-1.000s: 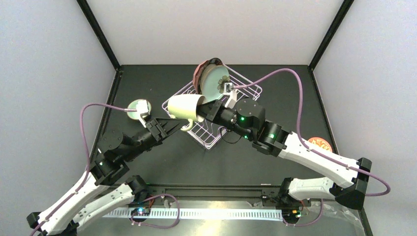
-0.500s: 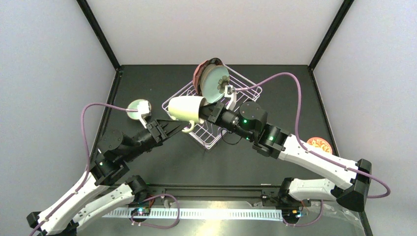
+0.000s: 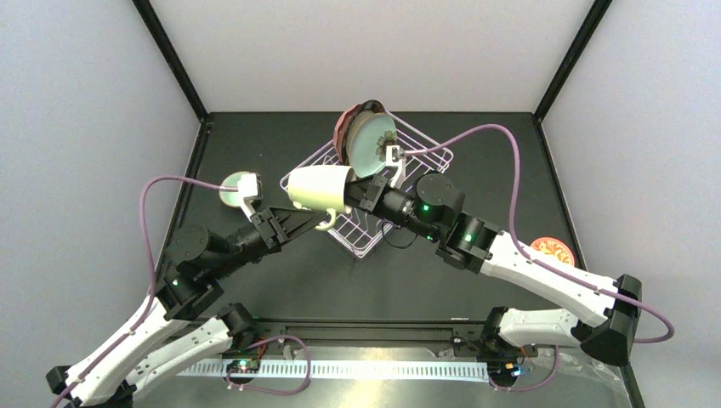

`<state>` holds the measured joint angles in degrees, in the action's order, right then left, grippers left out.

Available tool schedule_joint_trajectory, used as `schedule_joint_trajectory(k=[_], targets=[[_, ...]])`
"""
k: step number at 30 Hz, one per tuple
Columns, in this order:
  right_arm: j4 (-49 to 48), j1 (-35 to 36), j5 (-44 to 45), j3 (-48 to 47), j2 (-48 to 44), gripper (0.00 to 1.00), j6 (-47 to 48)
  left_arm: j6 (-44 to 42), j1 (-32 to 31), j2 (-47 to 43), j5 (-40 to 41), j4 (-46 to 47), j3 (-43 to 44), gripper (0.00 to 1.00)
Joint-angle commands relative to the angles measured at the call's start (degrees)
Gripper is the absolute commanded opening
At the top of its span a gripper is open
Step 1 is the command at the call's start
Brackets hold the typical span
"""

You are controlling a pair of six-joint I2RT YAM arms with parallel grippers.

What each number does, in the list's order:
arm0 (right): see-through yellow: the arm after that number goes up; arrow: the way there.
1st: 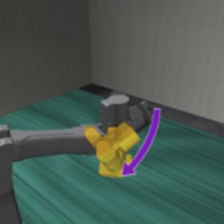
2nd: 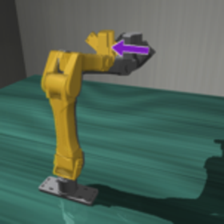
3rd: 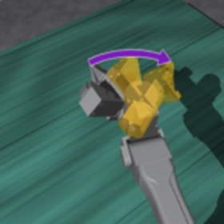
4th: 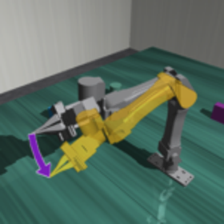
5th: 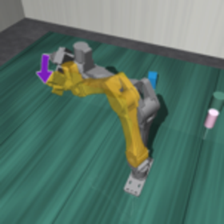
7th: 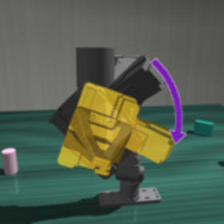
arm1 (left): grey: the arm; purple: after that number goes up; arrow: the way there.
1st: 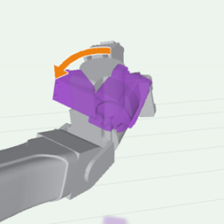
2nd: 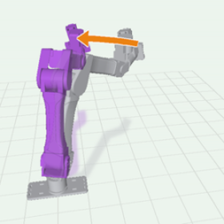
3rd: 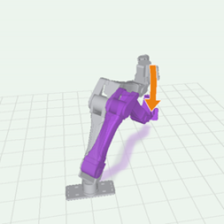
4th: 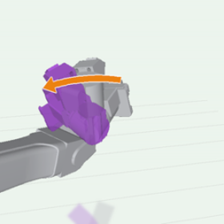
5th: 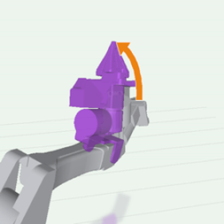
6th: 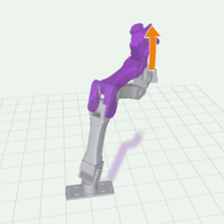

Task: Load the mixed dishes into the dish rack
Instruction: Pass from the right arm to the left

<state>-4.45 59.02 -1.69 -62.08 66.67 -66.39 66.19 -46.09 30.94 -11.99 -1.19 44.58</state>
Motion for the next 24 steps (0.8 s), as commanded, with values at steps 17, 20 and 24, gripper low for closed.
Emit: schedule_joint_trajectory(k=[17, 20, 24], targets=[[3.1, 0.4, -7.8, -3.8, 5.9, 0.00, 1.9, -4.2, 0.1, 7.1, -4.6, 1.5, 9.0, 0.80], [3.1, 0.2, -8.6, -3.1, 6.1, 0.00, 2.0, -4.5, 0.1, 7.9, -5.0, 1.4, 9.9, 0.80], [3.6, 0.0, -9.6, -3.0, 6.5, 0.00, 2.3, -5.0, 0.1, 8.5, -5.3, -0.2, 10.7, 0.80]])
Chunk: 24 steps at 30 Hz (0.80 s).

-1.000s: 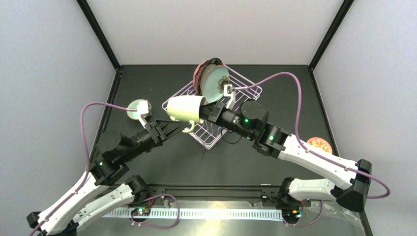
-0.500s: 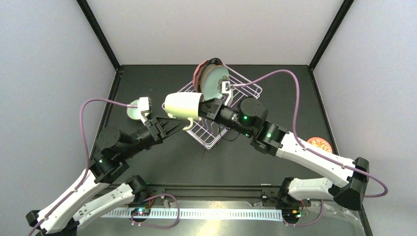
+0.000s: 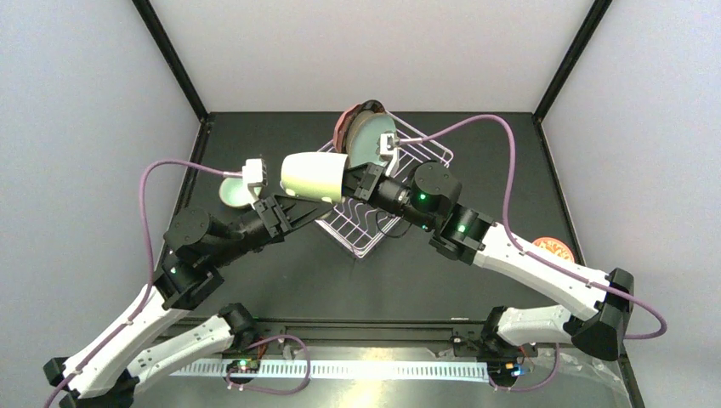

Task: Load the mixed dishes into the dish rack
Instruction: Pass from the right arm to the left

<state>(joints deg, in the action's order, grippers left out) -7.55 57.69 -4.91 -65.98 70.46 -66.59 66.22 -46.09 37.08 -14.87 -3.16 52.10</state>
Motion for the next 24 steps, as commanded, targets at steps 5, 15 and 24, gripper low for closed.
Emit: schedule_joint_trajectory(k=[5, 15, 24], targets=[[9.7, 1.3, -7.8, 0.4, 3.1, 0.00, 3.4, -5.4, 0.1, 2.4, -1.1, 0.3, 3.7, 0.67], [13.1, 1.3, -9.4, 2.8, 1.2, 0.00, 4.3, -4.9, 0.1, 2.6, 1.9, -1.2, 3.8, 0.49], [17.3, 1.3, -9.4, 3.7, -0.4, 0.00, 6.5, -4.0, 0.1, 3.6, 2.0, -1.8, 3.8, 0.27]])
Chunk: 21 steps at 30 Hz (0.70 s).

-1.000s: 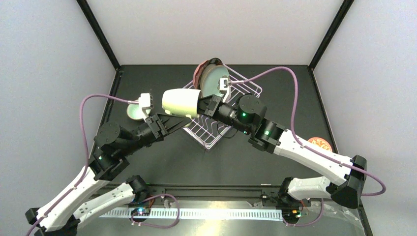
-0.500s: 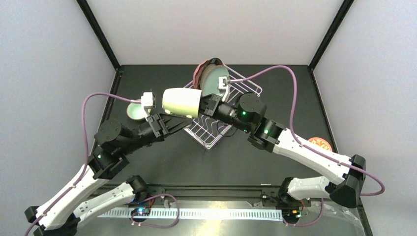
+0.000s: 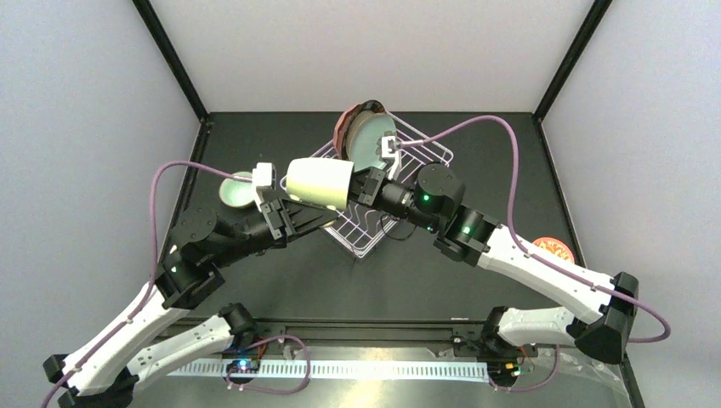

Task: Load the mixed dishes into the dish rack
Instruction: Pass from the right arm to the left

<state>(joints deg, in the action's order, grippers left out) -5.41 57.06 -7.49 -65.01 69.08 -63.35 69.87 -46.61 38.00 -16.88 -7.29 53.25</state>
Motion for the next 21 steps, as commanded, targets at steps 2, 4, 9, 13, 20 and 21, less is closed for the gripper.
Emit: schedule_joint_trajectory(k=[2, 4, 9, 13, 20, 21], targets=[[15.7, 1.9, -6.9, 3.1, 0.8, 0.00, 3.6, -7.6, 0.6, 2.9, 4.1, 2.0, 2.7, 0.22], [16.2, 2.0, -6.9, 3.5, 0.6, 0.00, 3.9, -7.5, 0.6, 2.9, 4.2, 1.5, 2.6, 0.16], [17.3, 1.9, -7.1, 4.3, 0.6, 0.00, 4.6, -7.5, 0.6, 3.1, 4.6, 0.9, 2.7, 0.01], [18.4, 1.9, -6.4, 3.9, 0.8, 0.00, 5.7, -7.7, 0.6, 3.5, 4.7, 0.5, 2.9, 0.01], [21.2, 2.0, -3.9, 2.7, 1.0, 0.00, 7.3, -9.5, 0.6, 4.9, 8.6, -5.3, 4.5, 0.01], [21.7, 1.9, -3.3, 2.6, 0.9, 0.00, 7.4, -9.9, 0.6, 5.1, 9.4, -6.4, 4.8, 0.01]])
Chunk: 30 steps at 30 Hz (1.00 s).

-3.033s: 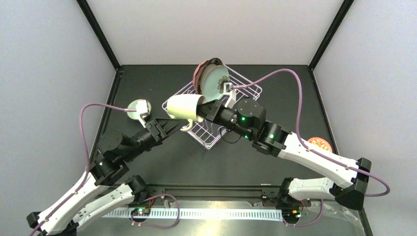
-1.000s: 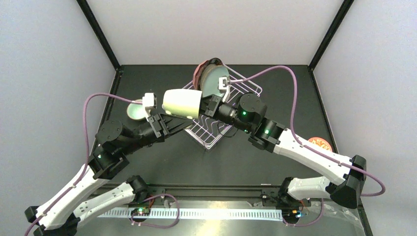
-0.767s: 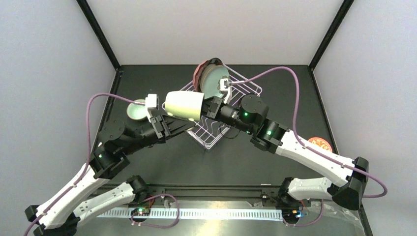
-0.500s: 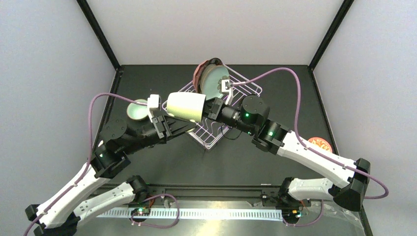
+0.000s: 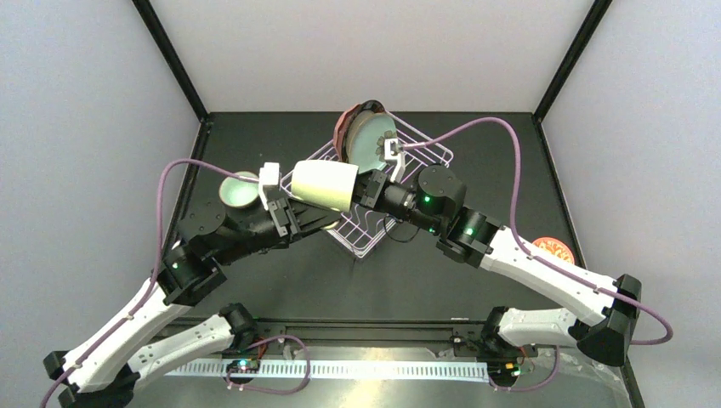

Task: Load the mixed dishes into the dish rack
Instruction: Pass from the right arm to the left

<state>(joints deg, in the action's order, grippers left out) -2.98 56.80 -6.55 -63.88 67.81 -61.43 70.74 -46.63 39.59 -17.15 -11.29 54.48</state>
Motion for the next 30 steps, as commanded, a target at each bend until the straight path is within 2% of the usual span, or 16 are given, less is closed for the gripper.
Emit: schedule_joint_trajectory(k=[1, 17, 23, 30], targets=[[19.8, 2.1, -3.6, 1.3, 2.1, 0.00, 5.7, -11.3, 0.7, 3.7, 10.4, -3.2, 4.0, 0.01], [22.7, 0.0, -1.7, 0.5, 2.5, 0.01, 7.4, -18.3, 0.7, 5.7, 15.7, -4.8, 4.5, 0.01], [22.0, -2.3, -2.0, 0.5, 3.9, 0.11, 8.0, -22.6, 0.7, 6.9, 17.0, -3.2, 5.0, 0.01], [21.1, -5.0, -3.4, 1.3, 4.1, 0.29, 8.3, -26.0, 0.7, 8.3, 19.7, -2.2, 5.8, 0.01]])
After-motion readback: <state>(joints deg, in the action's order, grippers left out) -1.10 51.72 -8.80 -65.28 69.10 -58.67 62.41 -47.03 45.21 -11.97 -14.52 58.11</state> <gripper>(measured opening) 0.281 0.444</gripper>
